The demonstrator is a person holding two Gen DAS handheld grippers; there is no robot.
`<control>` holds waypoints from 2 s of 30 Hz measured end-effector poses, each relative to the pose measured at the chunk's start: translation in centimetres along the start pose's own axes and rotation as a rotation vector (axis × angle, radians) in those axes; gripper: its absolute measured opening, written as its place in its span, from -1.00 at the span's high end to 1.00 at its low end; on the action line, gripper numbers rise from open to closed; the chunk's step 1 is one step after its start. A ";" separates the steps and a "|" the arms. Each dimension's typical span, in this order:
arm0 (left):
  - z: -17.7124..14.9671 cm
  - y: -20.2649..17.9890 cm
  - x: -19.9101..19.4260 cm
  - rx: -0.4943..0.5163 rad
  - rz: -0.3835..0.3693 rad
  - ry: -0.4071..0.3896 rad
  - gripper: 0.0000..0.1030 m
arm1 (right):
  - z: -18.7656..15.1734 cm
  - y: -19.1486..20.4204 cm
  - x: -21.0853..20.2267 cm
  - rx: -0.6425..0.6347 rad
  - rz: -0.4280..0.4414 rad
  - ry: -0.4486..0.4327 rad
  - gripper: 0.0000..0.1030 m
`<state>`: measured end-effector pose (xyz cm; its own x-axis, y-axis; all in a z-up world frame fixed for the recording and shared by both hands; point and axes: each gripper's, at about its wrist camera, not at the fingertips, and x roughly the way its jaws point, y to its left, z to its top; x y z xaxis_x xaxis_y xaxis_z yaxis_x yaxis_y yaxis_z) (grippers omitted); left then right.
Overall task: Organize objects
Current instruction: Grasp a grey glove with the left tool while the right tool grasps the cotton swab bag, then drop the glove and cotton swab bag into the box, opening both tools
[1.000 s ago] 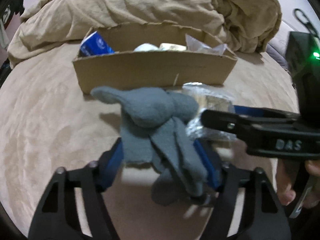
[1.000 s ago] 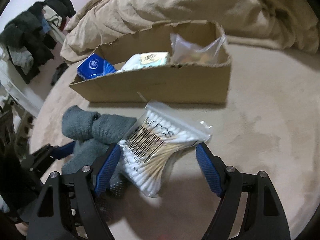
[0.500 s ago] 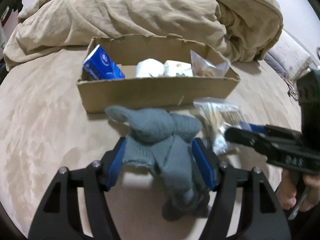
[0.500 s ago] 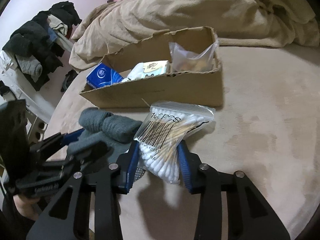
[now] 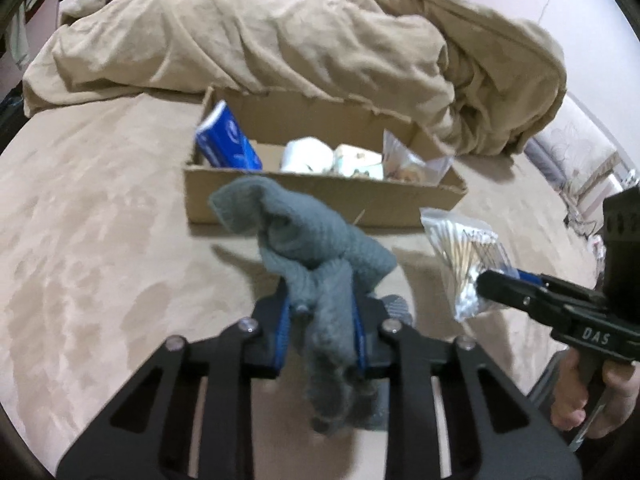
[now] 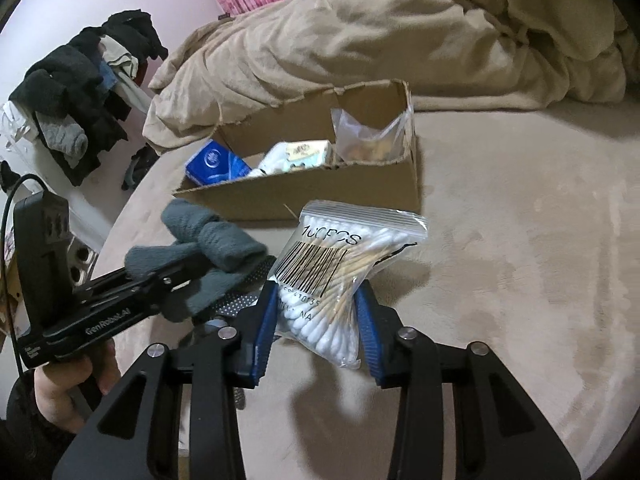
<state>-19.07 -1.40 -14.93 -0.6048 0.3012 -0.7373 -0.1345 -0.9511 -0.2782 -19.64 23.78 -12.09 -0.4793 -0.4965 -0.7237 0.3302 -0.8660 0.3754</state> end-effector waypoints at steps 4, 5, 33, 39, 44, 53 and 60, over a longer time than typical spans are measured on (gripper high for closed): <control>0.5 -0.5 -2.8 0.010 -0.013 -0.041 0.50 | 0.2 1.0 -1.8 -0.025 -0.006 -0.030 0.22; 0.7 -0.7 -3.3 0.014 -0.017 -0.050 0.50 | 0.3 1.2 -2.2 -0.029 -0.006 -0.036 0.22; 11.1 2.5 7.6 0.022 0.028 -0.008 0.43 | 11.2 2.8 6.9 -0.198 -0.002 -0.056 0.21; 10.8 2.6 10.0 0.028 0.051 0.051 0.33 | 11.0 1.9 10.2 -0.200 -0.052 -0.009 0.18; 11.2 1.9 8.3 0.030 0.078 0.029 0.27 | 11.0 1.8 10.2 -0.178 -0.073 -0.009 0.04; 10.2 0.5 -0.9 0.010 0.106 -0.115 -0.53 | 9.8 4.2 5.1 -0.167 -0.125 -0.071 -0.64; 7.2 -2.3 -9.6 0.035 0.102 -0.186 -0.63 | 8.3 7.6 -2.1 -0.177 -0.136 -0.134 -0.64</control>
<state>-18.65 -2.63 -2.79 -0.7509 0.1882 -0.6330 -0.0903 -0.9788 -0.1839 -22.85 17.76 -2.94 -0.6288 -0.3902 -0.6726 0.3870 -0.9073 0.1646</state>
